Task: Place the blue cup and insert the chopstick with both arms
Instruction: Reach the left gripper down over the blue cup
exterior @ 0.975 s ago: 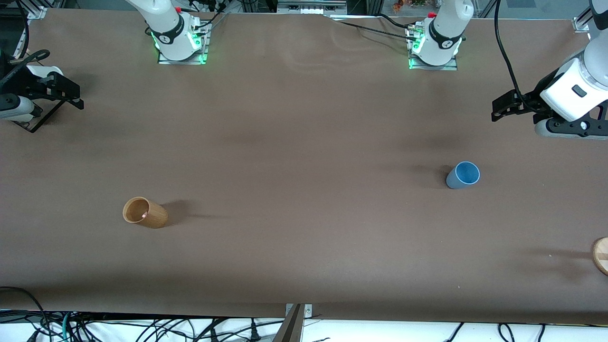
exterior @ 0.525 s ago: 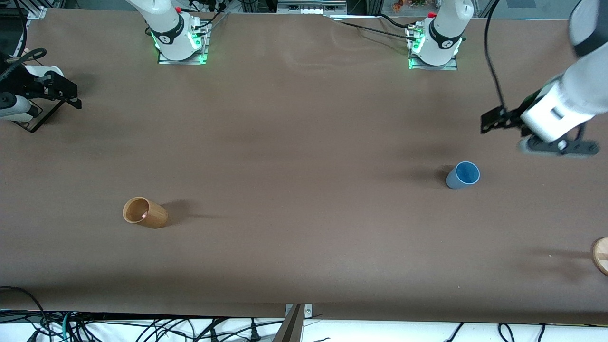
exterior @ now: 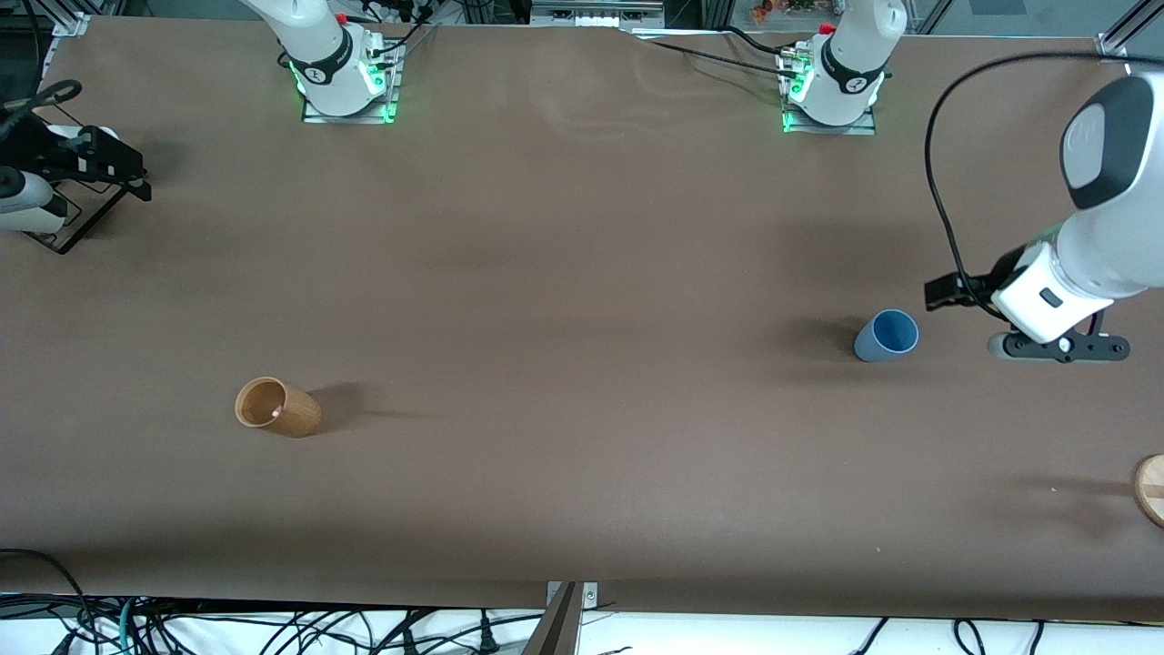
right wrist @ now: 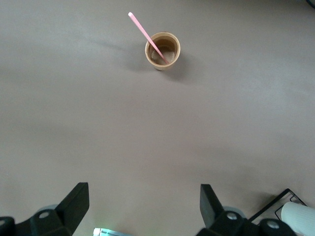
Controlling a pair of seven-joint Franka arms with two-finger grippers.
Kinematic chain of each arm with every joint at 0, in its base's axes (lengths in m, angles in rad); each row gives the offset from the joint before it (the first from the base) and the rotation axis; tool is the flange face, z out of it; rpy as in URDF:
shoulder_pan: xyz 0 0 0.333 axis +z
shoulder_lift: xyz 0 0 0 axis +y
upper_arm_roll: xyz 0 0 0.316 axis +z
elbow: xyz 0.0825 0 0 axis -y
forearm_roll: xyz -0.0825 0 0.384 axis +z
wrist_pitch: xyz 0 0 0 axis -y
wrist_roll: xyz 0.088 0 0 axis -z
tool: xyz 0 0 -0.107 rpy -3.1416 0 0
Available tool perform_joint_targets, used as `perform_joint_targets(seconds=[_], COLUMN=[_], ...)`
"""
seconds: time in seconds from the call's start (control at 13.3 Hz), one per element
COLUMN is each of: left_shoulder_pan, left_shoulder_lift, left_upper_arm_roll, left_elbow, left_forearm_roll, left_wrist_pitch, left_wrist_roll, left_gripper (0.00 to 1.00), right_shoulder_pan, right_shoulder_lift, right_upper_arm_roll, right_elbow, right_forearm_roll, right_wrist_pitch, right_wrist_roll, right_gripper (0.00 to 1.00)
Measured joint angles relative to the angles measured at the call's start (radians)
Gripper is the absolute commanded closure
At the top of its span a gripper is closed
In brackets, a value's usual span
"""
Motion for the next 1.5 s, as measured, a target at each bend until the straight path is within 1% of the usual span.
perform_joint_targets(seconds=[0.15,0.22,0.53,0.6,0.75,0.82,0.97,1.5], left_shoulder_pan=[0.008,0.008,0.041,0.055,0.072,0.074,0.074,0.075], left_shoulder_lift=[0.004,0.004,0.000,-0.003,-0.011,-0.016,-0.028,-0.036], left_upper_arm_roll=[0.000,0.000,0.014,0.019,0.025,0.025,0.025,0.032], left_elbow=[-0.074,-0.123,-0.383,-0.439,-0.529,-0.560,-0.592,-0.640], left_forearm_roll=[0.020,0.024,0.029,0.029,0.029,0.029,0.029,0.029], left_wrist_pitch=[0.072,0.134,0.483,0.556,0.662,0.696,0.724,0.807], left_wrist_roll=[0.025,0.028,0.114,0.136,0.155,0.158,0.162,0.163], left_gripper=[0.00,0.00,0.00,0.00,0.00,0.00,0.00,0.00], right_shoulder_pan=[0.000,0.000,0.000,0.000,0.000,0.001,0.004,0.003], right_shoulder_lift=[0.000,0.000,-0.001,-0.001,-0.001,-0.001,0.000,0.000], right_upper_arm_roll=[0.002,0.001,-0.001,-0.001,0.001,0.004,0.014,0.009], right_elbow=[0.011,0.012,0.014,0.014,0.015,0.015,0.015,0.015], right_forearm_roll=[0.000,0.000,0.000,0.000,0.000,0.000,0.000,0.000], right_wrist_pitch=[-0.009,-0.011,-0.015,-0.016,-0.017,-0.018,-0.020,-0.033], right_wrist_roll=[0.000,0.000,-0.001,-0.001,-0.001,0.000,0.001,0.000], right_gripper=[0.00,0.00,0.00,0.00,0.00,0.00,0.00,0.00])
